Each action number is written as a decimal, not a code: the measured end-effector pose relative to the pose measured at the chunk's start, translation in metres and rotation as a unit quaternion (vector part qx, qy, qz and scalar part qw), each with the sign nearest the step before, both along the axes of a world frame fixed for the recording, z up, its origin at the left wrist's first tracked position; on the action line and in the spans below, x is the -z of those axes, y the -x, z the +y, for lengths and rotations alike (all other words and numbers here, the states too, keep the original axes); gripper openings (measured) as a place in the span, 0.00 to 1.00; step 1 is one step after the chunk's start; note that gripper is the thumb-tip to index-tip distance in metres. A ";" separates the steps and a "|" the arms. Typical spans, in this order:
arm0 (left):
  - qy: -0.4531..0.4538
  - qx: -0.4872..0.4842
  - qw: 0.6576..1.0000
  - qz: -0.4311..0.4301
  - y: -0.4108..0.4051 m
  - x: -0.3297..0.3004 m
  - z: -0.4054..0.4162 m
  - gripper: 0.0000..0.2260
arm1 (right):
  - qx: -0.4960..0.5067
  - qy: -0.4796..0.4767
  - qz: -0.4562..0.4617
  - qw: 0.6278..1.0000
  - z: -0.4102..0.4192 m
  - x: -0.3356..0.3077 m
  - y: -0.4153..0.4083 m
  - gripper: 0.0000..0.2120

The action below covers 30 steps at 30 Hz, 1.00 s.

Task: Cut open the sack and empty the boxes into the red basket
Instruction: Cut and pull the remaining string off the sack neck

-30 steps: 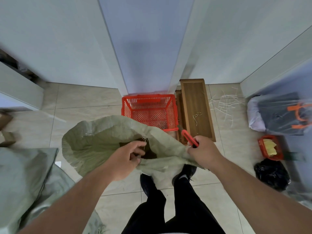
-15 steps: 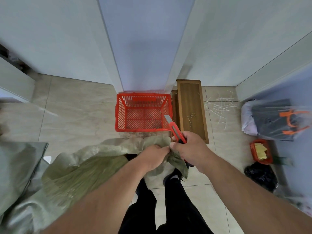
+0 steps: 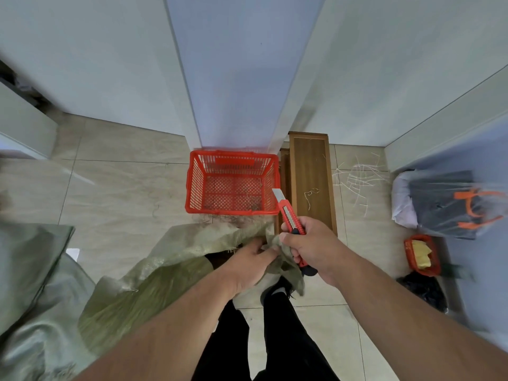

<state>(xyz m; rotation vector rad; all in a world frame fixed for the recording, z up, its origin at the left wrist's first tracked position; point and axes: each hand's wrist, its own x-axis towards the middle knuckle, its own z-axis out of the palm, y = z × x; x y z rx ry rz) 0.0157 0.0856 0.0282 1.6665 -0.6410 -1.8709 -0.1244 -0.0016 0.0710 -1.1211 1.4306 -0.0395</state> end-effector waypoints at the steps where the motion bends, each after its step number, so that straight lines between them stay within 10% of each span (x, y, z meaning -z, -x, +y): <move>1: 0.007 0.004 1.000 0.000 0.001 -0.001 0.000 0.15 | -0.001 0.005 0.000 1.000 0.000 0.001 0.001 0.05; 19: 0.060 0.066 0.989 -0.117 -0.017 -0.005 0.017 0.26 | 0.002 0.109 0.045 0.993 0.031 0.014 -0.019 0.07; 24: 0.106 0.064 0.968 -0.217 -0.024 -0.006 0.024 0.13 | 0.034 0.087 0.025 0.995 0.024 0.017 -0.019 0.06; 30: 0.065 0.107 0.983 -0.136 -0.029 -0.014 0.017 0.16 | -0.001 0.099 0.048 0.994 0.022 0.020 -0.020 0.05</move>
